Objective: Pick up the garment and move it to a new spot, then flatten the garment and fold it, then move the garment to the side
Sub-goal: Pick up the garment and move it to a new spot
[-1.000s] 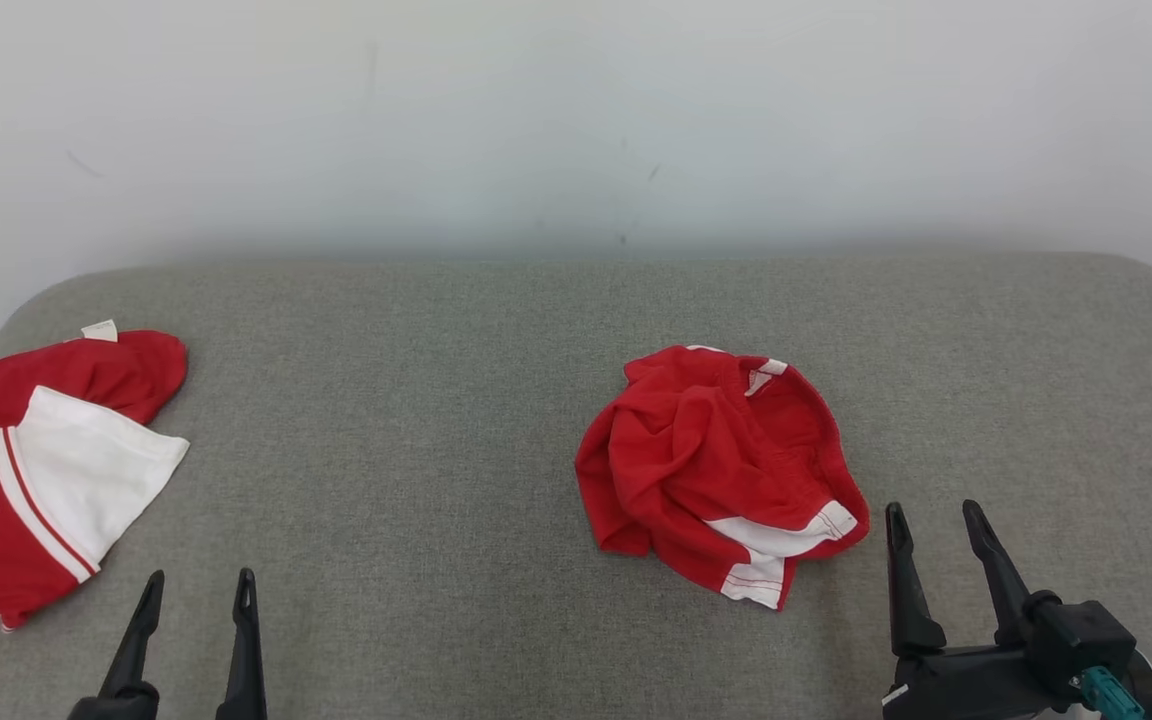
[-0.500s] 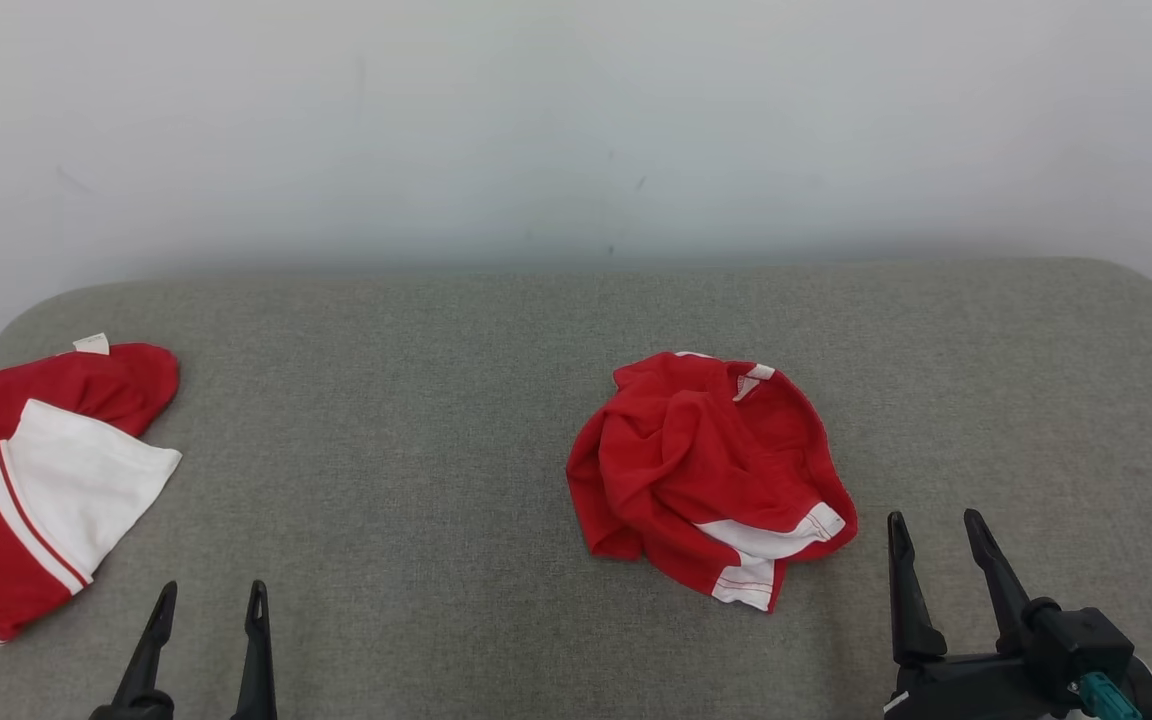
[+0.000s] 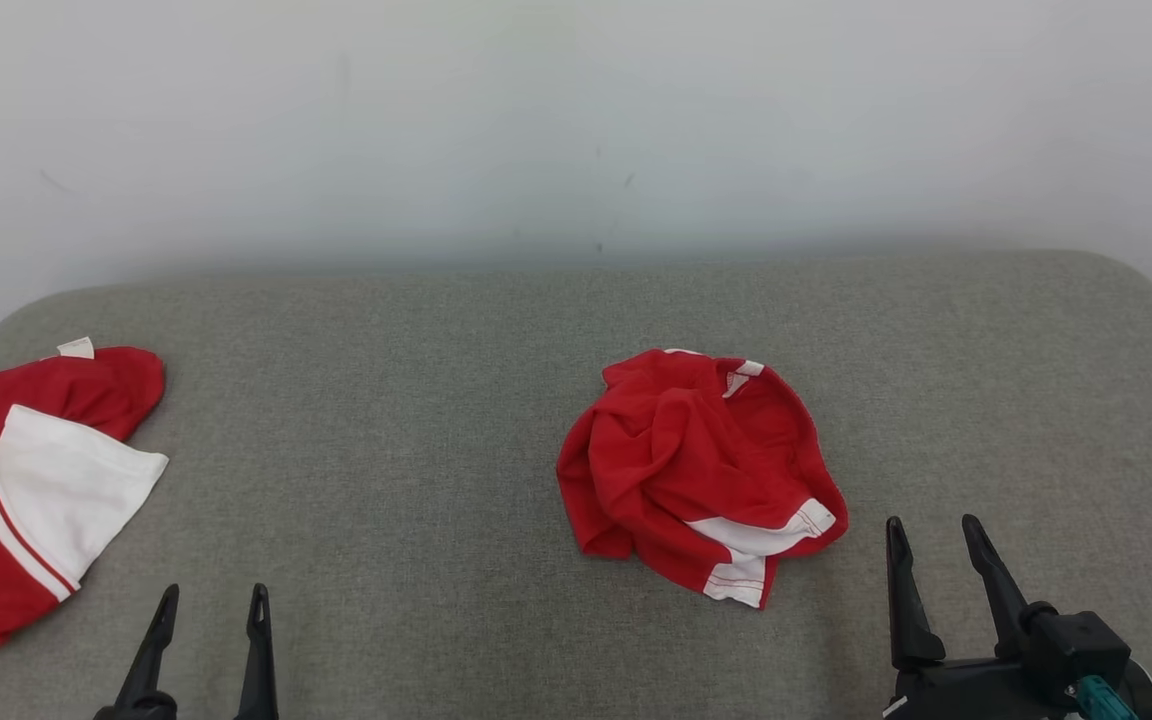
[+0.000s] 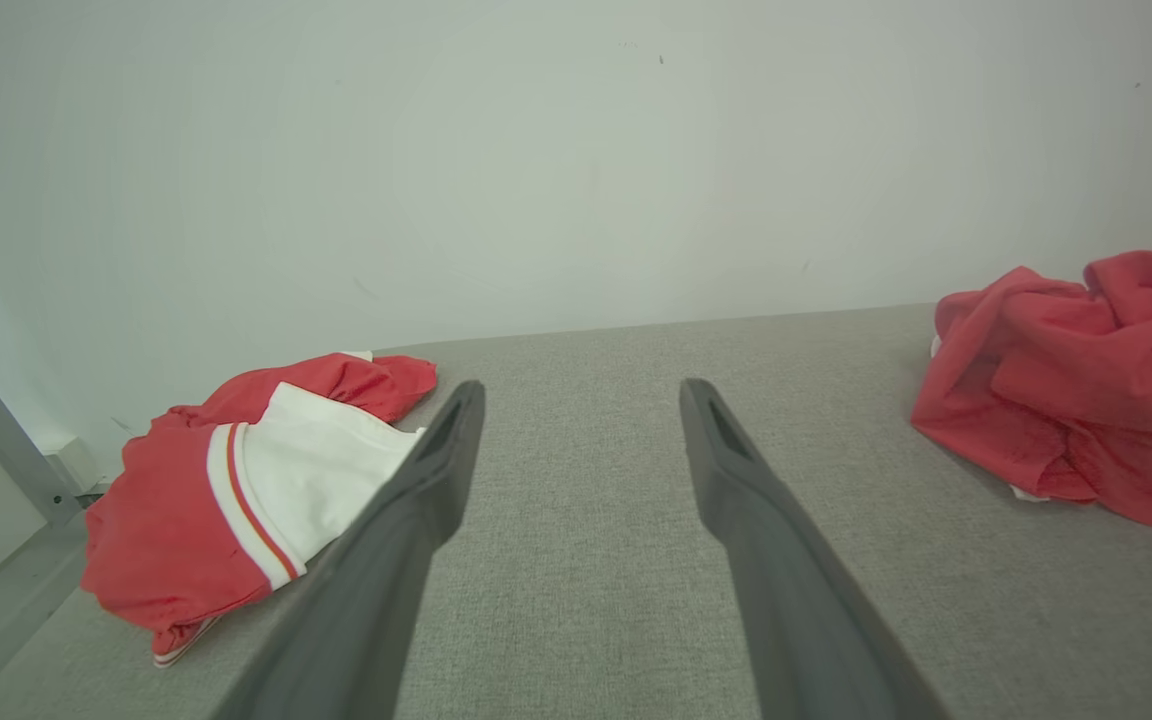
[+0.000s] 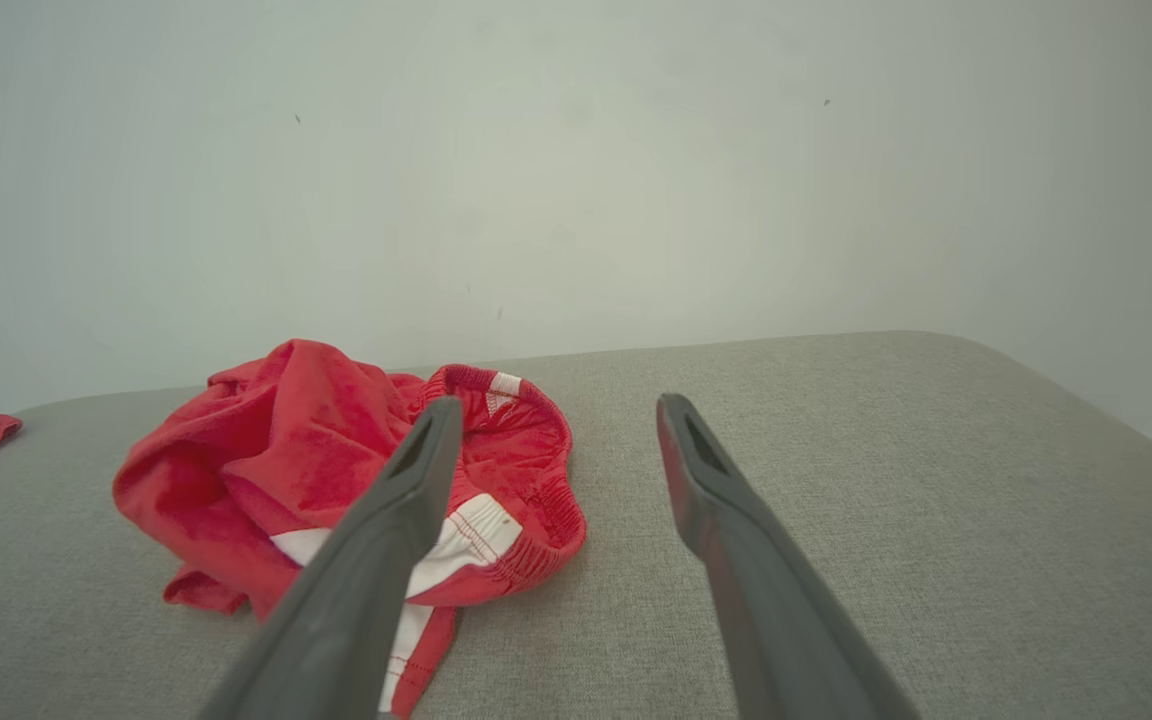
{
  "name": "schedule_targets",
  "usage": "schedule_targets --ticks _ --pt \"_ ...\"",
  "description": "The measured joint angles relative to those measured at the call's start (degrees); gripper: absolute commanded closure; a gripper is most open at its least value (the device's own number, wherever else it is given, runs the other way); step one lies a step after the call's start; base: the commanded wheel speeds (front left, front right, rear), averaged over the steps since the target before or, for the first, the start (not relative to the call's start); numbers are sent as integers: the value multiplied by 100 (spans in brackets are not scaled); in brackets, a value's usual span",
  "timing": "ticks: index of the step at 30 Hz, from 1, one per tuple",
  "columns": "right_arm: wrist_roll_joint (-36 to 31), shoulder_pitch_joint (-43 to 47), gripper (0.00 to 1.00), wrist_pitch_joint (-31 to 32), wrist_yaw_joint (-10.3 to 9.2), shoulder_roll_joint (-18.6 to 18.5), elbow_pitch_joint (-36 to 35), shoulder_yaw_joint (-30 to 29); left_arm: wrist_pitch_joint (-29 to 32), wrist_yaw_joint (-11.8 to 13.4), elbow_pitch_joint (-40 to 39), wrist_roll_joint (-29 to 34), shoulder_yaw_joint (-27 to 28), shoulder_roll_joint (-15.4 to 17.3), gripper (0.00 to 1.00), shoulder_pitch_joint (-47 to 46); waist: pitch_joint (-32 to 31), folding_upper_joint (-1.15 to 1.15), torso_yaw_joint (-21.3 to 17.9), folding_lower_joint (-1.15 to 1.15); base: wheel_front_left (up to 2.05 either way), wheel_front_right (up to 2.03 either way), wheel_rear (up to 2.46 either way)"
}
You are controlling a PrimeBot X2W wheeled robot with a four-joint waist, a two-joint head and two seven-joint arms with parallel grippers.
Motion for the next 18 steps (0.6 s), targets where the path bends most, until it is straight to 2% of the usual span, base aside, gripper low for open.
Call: schedule_targets --ticks 18 --pt "-32 4 0 0 0 0 30 18 0 -192 109 73 103 -109 0 -17 13 0 15 0 0 0 0"
